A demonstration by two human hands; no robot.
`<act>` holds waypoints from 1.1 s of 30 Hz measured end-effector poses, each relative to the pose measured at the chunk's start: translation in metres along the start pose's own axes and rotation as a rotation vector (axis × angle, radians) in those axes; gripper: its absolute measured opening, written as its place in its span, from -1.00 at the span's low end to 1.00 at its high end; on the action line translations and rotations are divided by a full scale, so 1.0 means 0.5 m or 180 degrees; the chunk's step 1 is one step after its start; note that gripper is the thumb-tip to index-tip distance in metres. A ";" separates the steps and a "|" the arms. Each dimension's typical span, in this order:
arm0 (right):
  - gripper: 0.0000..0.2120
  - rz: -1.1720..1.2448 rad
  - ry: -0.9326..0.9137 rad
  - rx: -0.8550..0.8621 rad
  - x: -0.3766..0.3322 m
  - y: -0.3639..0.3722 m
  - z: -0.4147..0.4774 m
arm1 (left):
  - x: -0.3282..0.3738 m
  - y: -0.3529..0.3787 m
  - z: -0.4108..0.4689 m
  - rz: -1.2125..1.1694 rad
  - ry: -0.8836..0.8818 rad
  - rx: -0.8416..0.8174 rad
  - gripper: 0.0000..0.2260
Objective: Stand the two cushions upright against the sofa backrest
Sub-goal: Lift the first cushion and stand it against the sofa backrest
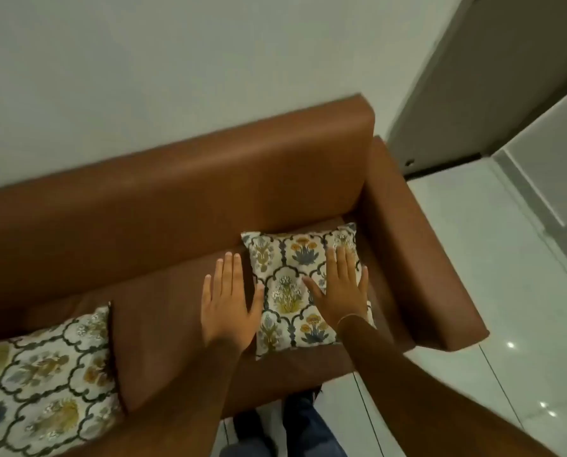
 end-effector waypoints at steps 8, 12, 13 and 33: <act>-0.13 -0.0073 0.0297 -0.0274 0.152 0.161 0.114 | 0.013 0.261 0.040 0.0159 -0.0072 -0.0490 -0.25; -0.12 0.0176 0.0641 -0.0196 0.212 0.214 0.138 | 0.022 0.355 0.033 0.0014 -0.0228 -0.0858 -0.22; -0.11 0.0232 0.0757 -0.0165 0.225 0.215 0.136 | 0.025 0.362 0.025 -0.0001 -0.0236 -0.0870 -0.22; -0.27 0.3127 0.1752 -0.0103 0.362 0.290 0.172 | 0.022 0.573 0.016 -0.3545 -0.2973 -0.1694 -0.11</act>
Point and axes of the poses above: each hand's wrist, its own z-axis towards the middle knuckle, its own y-axis out of the palm, x = y × z, the point moved 4 cm from there along z, towards the middle knuckle, and after that the axes turned 8 degrees about z, right-handed, at the moved point
